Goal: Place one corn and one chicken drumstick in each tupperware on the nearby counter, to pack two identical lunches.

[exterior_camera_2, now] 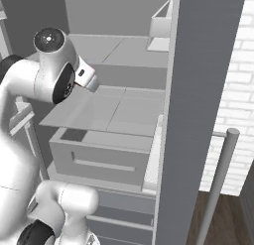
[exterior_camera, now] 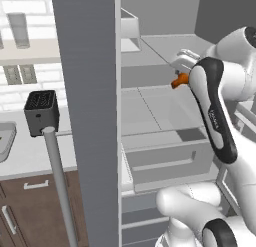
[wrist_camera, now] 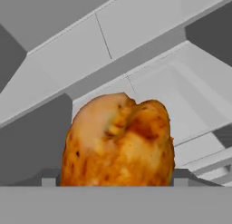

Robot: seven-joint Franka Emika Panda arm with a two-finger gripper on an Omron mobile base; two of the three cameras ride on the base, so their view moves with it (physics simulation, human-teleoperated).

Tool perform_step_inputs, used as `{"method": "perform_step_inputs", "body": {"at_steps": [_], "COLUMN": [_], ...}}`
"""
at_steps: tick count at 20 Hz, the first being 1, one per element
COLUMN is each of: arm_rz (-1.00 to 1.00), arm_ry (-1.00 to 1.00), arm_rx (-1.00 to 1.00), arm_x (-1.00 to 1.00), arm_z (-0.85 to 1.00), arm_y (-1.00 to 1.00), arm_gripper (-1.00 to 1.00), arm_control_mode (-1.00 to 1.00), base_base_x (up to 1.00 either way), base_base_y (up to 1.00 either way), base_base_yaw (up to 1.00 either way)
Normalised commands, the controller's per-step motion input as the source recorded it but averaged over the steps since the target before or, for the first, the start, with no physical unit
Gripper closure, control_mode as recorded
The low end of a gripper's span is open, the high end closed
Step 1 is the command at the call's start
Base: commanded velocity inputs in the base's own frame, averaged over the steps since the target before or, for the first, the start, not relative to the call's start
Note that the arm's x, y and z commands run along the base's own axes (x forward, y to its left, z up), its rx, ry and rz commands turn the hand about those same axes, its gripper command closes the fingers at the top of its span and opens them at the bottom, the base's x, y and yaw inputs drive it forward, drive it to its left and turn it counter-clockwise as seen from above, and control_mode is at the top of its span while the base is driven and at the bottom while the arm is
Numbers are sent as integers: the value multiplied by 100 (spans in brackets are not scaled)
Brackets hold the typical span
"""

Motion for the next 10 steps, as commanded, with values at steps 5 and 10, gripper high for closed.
{"method": "perform_step_inputs", "body": {"at_steps": [5, 10], "arm_rz": [12, 6], "arm_ry": [0, 0], "arm_rx": [0, 0], "arm_x": [-100, -96], "arm_z": [-15, -27], "arm_y": [-18, -4], "arm_gripper": [100, 100], "arm_control_mode": [-100, -100], "base_base_x": [0, 0], "base_base_y": [0, 0], "base_base_yaw": [0, 0]}}
